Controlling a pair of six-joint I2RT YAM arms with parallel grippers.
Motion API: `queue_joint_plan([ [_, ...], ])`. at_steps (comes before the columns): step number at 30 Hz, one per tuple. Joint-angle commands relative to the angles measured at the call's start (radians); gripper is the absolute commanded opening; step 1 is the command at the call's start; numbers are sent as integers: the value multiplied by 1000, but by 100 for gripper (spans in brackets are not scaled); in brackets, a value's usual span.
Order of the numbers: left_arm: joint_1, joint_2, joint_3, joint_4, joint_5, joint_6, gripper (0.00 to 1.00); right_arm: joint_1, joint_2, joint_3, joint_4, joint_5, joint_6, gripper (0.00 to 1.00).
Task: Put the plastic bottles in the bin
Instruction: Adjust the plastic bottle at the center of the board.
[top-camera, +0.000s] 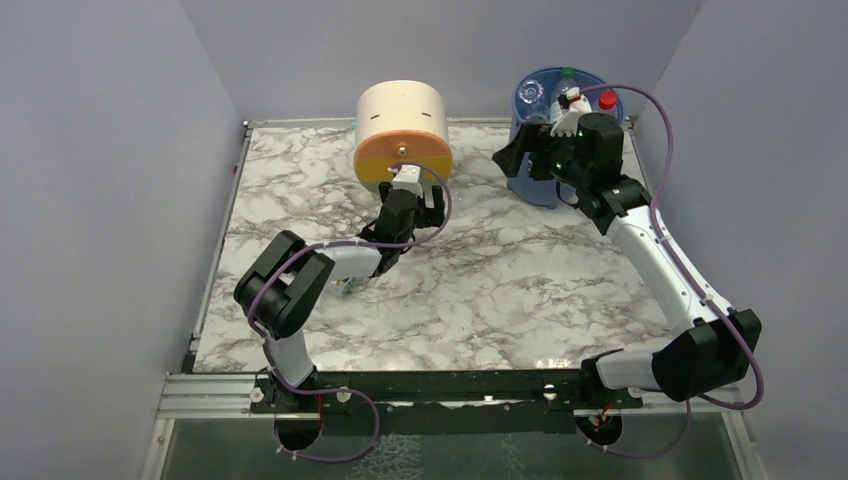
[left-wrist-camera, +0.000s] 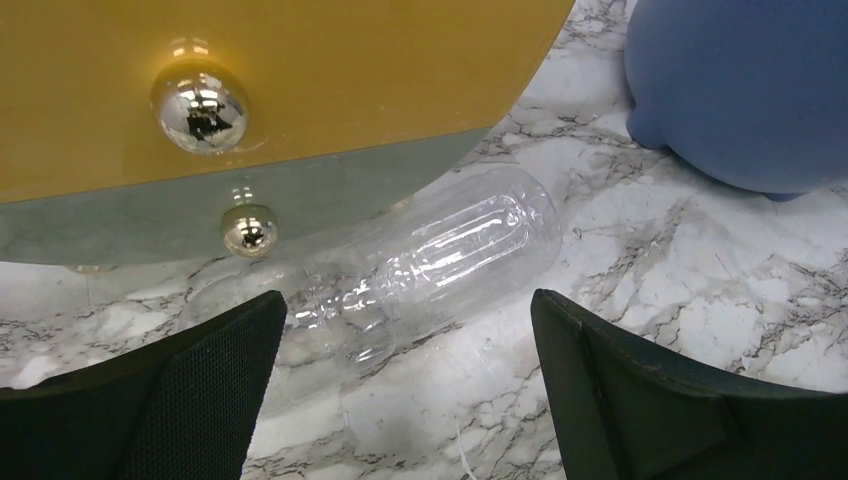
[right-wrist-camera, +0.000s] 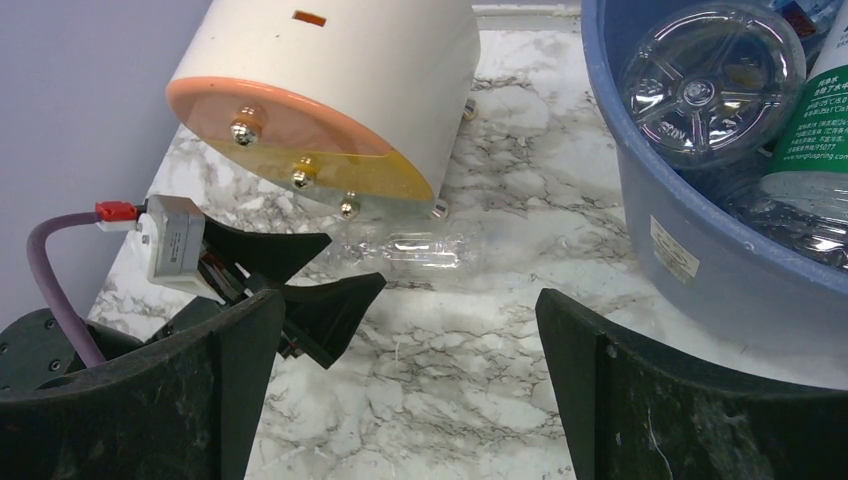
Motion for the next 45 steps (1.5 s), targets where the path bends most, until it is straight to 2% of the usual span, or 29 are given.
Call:
queue_joint_plan([
  [1,5,19,54,55,-50,15,99,7,10,10,16,-30,3,99],
  [14,5,135,135,102,-102,38,99,13,47,19,14,-22,-5,99],
  [28,6,162,102,72,-53,-38,99,16,21,2,17,-28,0,99],
  [34,5,127,59,36,-24,-67,99,16,-6,-5,9,-29,2,99],
  [45,-28,-40,-80,-31,28,-121,99,20,-42,-33,7,-47,18,99],
])
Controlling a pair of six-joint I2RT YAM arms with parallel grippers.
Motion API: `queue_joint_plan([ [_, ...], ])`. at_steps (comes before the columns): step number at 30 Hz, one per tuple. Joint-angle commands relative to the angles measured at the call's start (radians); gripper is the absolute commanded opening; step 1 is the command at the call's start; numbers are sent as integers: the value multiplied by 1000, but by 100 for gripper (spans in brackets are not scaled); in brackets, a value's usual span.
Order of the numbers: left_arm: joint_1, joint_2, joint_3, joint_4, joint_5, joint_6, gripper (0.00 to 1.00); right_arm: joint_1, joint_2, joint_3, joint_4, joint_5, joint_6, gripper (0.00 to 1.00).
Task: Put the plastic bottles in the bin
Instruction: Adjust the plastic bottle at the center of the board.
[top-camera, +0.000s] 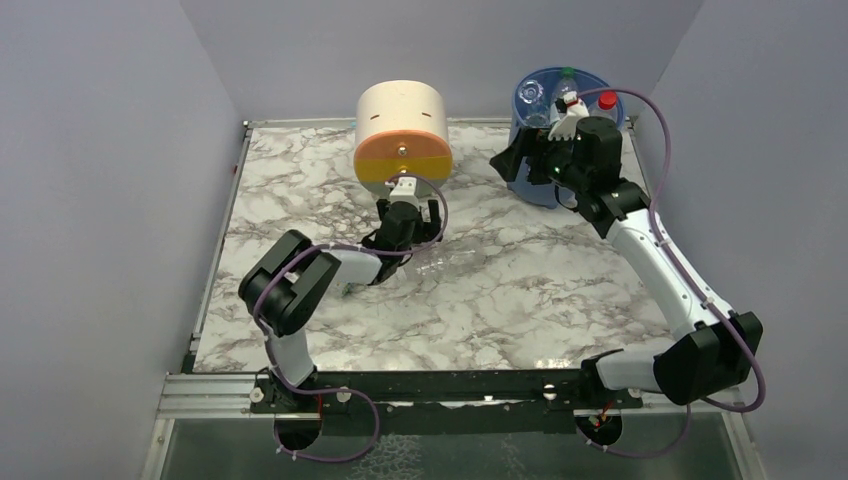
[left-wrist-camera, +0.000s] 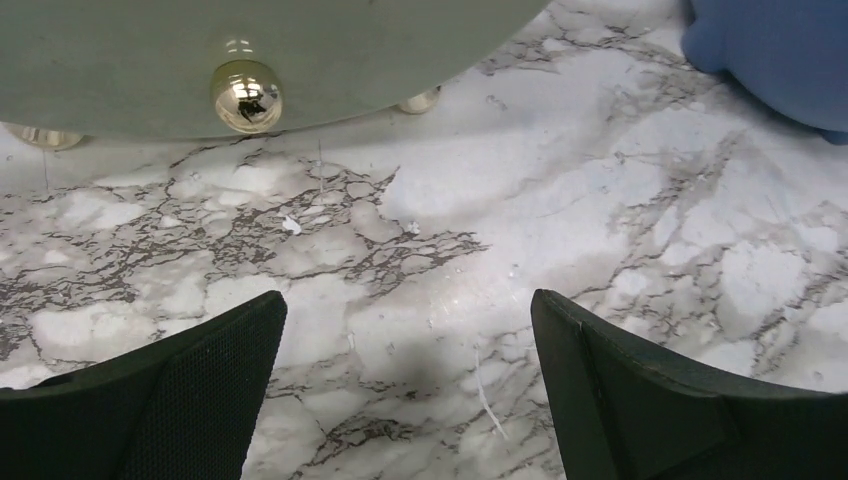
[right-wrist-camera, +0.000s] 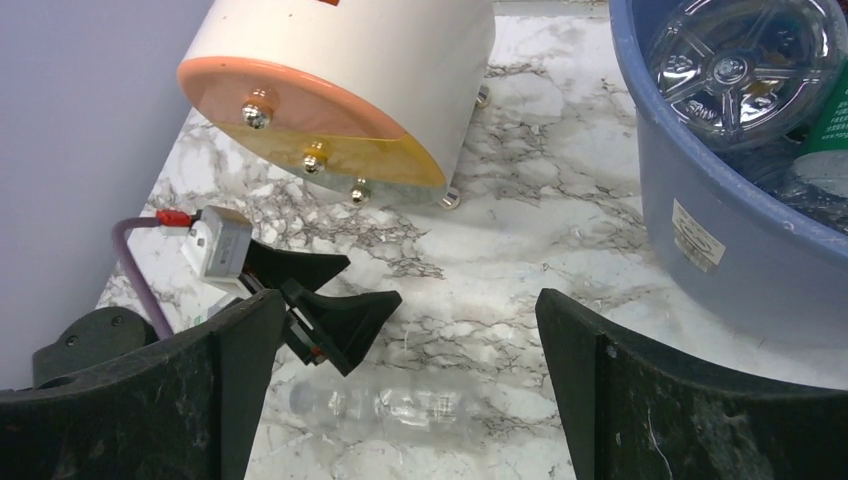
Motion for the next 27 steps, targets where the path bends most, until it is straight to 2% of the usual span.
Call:
queue_joint_plan([
  [1,-26,-108,-37,-30,58,-32,99,10,-31,-19,5,-37,15,99],
  [7,-51,-243,-88,-107,67,-45,99,61,-27,-94,-97,-128,46,97],
  [12,-50,-340,-59,-246,77,-42,99,329,-68,-319,-187,-99,141,94],
  [15,-50,-404,-21,-400,100,-65,99,524,-200,-483,-269,-11,285,93],
  [18,-51,-481,-15,-498,151,-94,99,685,-417,-560,-458,84,421,92],
  [21,-50,-523,17,-592,190,-95,99,770,-597,-583,-645,64,559,84],
  [23,-52,-547,38,-633,217,-89,99,795,-689,-640,-734,4,635,82],
  [25,-53,-578,37,-642,226,-91,99,796,-758,-714,-760,-26,663,83],
  [27,-53,-605,35,-639,227,-100,99,796,-735,-798,-706,-67,647,84],
])
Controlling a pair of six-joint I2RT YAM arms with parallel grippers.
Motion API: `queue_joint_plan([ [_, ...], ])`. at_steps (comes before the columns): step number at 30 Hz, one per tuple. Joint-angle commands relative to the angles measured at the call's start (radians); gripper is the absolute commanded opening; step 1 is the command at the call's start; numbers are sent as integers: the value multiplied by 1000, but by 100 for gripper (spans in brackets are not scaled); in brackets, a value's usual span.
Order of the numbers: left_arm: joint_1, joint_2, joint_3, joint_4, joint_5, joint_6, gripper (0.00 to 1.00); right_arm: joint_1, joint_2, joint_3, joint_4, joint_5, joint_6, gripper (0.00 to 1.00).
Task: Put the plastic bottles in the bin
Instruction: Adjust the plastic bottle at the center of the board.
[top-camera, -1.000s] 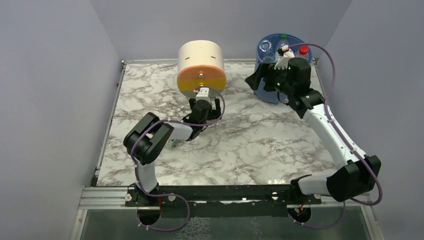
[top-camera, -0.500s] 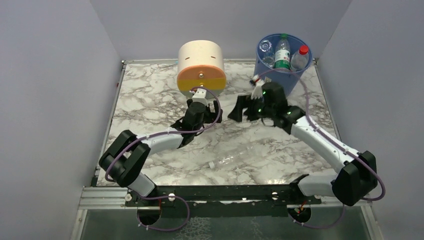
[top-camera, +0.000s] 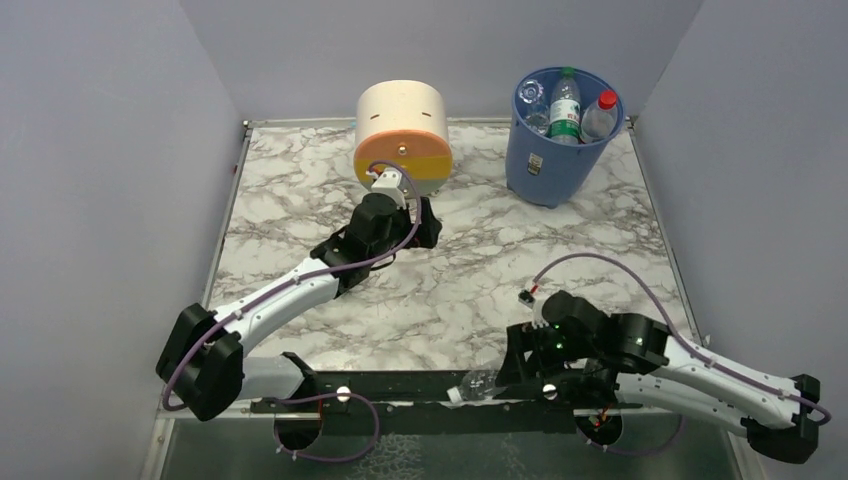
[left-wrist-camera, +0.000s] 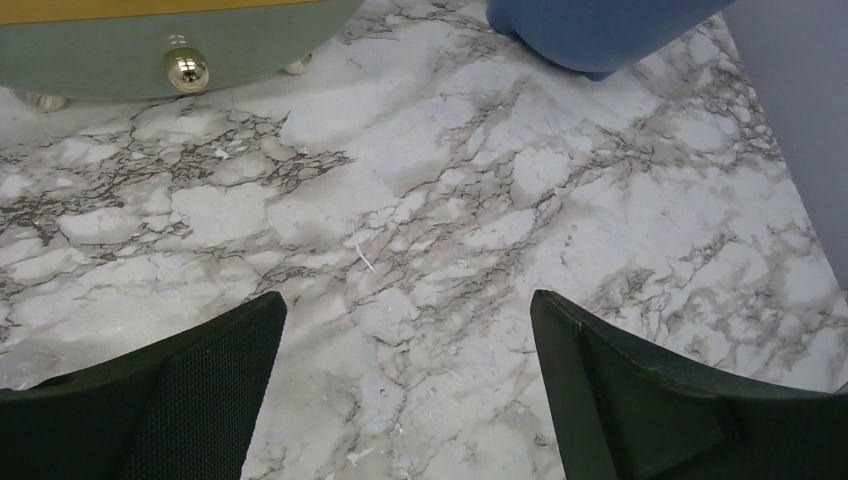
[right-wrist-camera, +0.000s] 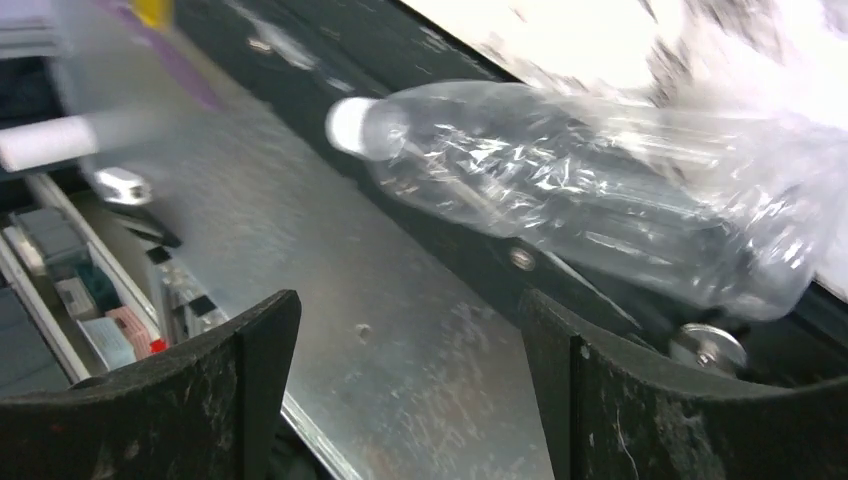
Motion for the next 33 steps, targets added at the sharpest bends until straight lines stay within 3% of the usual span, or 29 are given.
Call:
queue_joint_plan([
  [1,-3,-72,27,-78,62,-20,99,8,60,-196,-70,-104,97,84],
  [3,-5,-79,42,-93,74,-21,99,16,155,-290,66,-196,98,84],
  [9,-11,-139,12,-110,64,-35,99,41,371,-269,167,-119,18,88],
  [17,-13,-176,-24,-192,40,-34,99,41,432,-105,279,-17,-14,88],
  [25,-13,-236,-71,-231,38,-71,99,41,629,-19,455,14,-43,88],
  [33,-11,-276,-60,-278,18,-65,99,41,767,52,459,135,-72,89],
])
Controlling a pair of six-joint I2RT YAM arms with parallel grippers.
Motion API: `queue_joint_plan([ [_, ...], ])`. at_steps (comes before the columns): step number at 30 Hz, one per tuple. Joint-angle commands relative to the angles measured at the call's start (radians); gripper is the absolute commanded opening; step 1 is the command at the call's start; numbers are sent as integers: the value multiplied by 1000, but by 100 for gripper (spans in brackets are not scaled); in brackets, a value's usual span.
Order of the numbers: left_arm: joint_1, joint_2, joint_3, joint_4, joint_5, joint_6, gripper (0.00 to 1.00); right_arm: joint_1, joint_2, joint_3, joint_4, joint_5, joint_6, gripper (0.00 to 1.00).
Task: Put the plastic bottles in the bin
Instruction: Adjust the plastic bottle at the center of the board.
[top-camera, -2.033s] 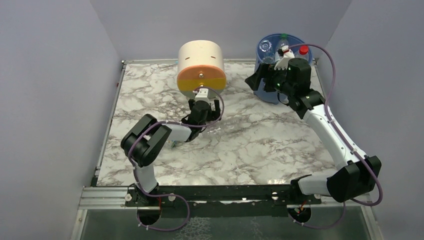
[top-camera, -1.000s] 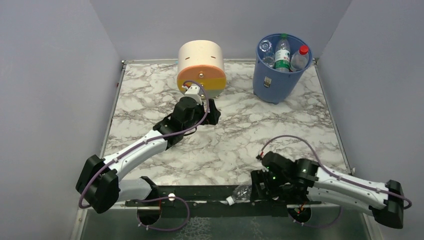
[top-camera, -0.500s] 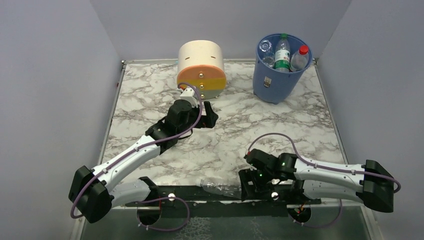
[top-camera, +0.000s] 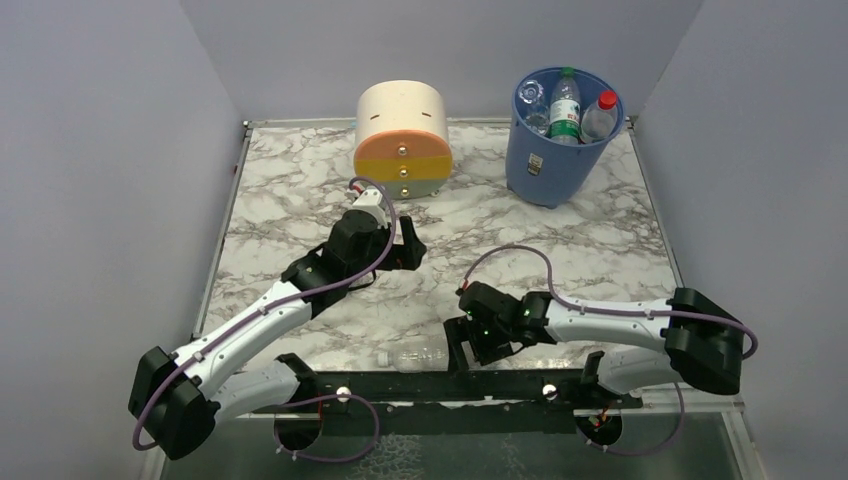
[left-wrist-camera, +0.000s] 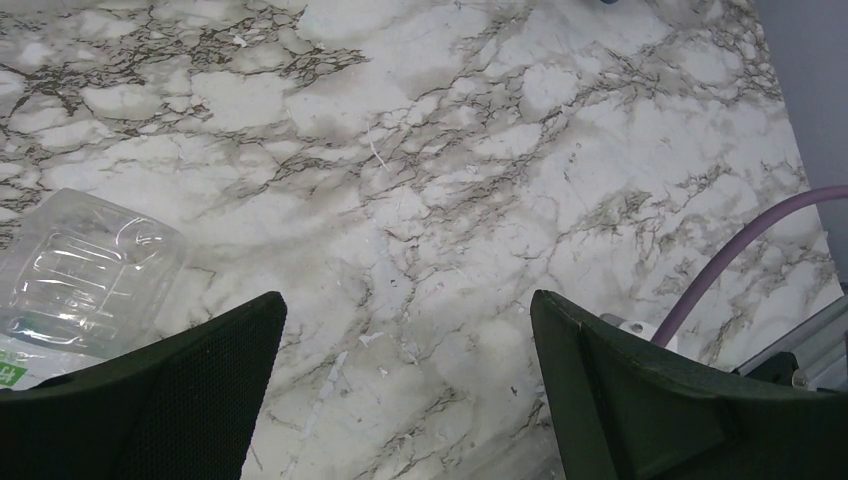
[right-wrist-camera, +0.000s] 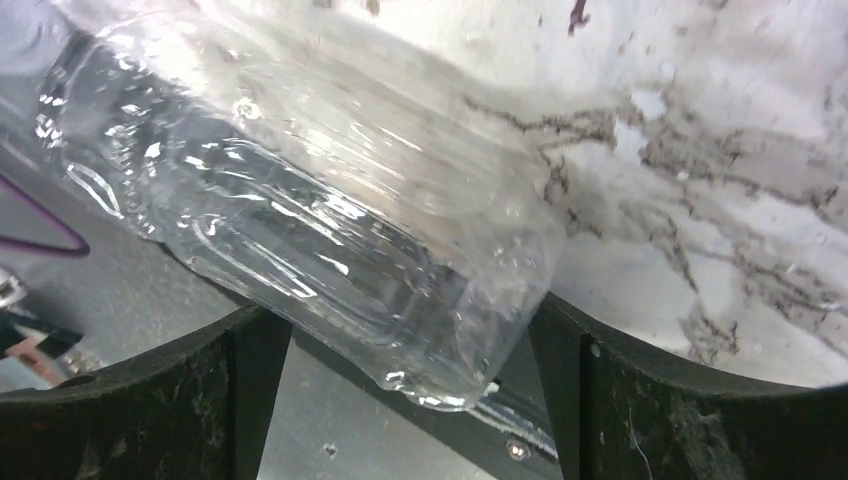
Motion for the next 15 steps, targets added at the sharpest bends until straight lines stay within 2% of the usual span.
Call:
queue_joint_plan([
  [1,-1,-36,8,-21,-25,-10,99,2,52,47,37,118,-32,90],
  [7,-2,-46,-3,-24,-27,-14,99,-10,118,113,19,217,-67,95],
  [15,-1,-55,-11,-44,-15,-19,99,-120,227,175,138,138,-123,95],
])
